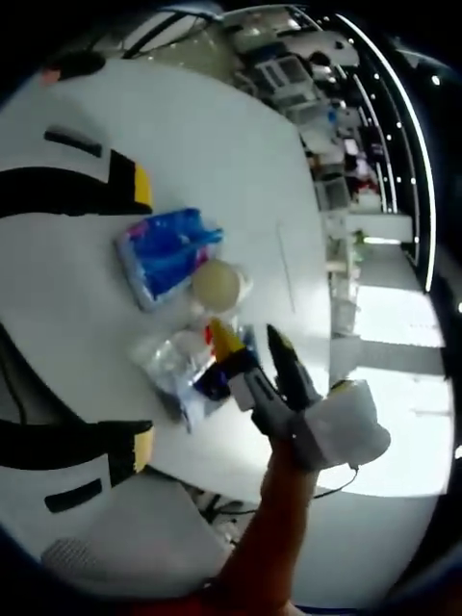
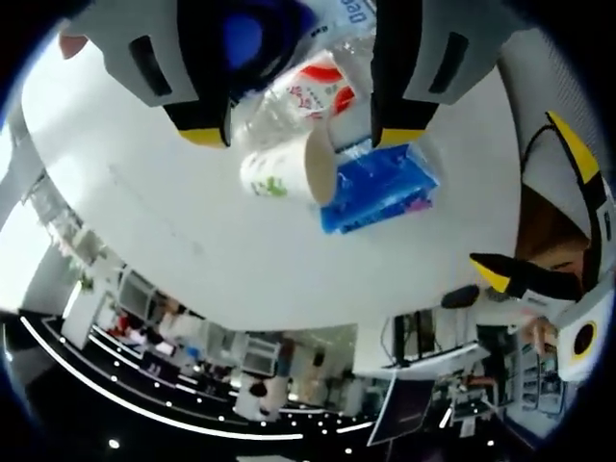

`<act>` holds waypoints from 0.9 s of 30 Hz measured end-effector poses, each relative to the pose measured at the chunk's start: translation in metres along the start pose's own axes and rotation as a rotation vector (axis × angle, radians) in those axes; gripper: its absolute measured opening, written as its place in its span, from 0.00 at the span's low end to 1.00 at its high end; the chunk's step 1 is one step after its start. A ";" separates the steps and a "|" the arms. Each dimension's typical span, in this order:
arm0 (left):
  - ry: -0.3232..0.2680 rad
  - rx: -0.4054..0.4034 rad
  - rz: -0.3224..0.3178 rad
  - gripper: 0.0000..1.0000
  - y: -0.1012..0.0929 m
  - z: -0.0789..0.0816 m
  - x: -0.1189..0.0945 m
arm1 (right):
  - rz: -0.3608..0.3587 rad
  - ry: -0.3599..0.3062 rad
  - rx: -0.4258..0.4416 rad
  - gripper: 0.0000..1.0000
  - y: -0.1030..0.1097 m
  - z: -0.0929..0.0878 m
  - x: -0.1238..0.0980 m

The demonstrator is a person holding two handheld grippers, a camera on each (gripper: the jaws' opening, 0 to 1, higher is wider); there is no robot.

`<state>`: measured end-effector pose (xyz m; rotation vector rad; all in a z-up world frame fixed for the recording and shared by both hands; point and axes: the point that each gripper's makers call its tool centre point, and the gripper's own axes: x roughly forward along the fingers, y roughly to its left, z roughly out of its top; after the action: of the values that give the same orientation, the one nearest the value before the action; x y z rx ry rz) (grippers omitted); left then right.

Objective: Arrange the tabletop items into an orderly group along one side of the table until the central work area is clear of visible clutter.

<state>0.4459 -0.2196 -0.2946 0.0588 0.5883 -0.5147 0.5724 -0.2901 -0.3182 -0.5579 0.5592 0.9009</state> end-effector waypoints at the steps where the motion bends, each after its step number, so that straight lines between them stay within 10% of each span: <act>1: 0.000 0.001 0.000 0.85 0.000 0.000 0.000 | 0.001 0.004 0.002 0.57 0.000 -0.001 0.002; 27: -0.003 -0.012 -0.003 0.85 0.001 0.001 0.000 | 0.023 0.043 -0.007 0.45 -0.003 0.000 0.037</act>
<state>0.4472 -0.2190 -0.2937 0.0460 0.5888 -0.5143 0.5930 -0.2710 -0.3420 -0.5795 0.6025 0.9143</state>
